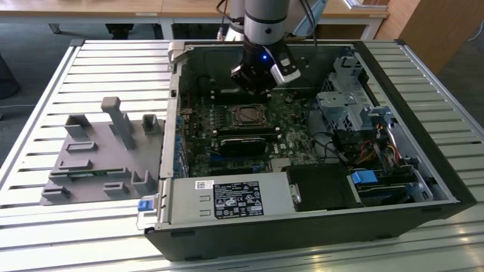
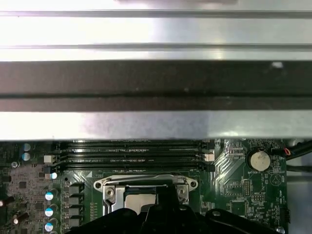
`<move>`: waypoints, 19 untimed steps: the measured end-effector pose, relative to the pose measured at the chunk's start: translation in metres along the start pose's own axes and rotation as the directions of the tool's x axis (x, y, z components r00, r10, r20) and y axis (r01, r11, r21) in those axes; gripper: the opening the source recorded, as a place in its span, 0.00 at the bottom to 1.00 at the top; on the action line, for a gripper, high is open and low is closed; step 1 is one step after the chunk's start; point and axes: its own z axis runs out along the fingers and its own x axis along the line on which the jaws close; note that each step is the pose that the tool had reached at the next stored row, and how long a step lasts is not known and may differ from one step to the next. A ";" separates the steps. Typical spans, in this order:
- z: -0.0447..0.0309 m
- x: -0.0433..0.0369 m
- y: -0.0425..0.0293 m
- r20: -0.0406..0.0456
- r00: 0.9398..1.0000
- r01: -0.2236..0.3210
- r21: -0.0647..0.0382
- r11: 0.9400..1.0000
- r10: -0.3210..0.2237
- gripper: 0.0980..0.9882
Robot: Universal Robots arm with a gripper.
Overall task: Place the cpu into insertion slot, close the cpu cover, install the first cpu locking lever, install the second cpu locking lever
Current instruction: 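Install the second cpu locking lever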
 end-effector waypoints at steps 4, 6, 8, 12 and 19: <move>-0.0002 -0.0001 -0.0039 0.000 1.000 0.000 0.000 1.000 0.000 0.01; -0.0004 -0.0002 -0.0065 0.000 1.000 0.000 0.001 1.000 0.000 0.01; -0.0005 -0.0003 -0.0094 0.000 1.000 0.000 0.000 1.000 0.000 0.01; -0.0009 -0.0005 -0.0155 0.000 1.000 0.000 0.001 1.000 0.000 0.01; -0.0039 -0.0006 -0.0193 0.000 1.000 0.000 0.001 1.000 0.000 0.01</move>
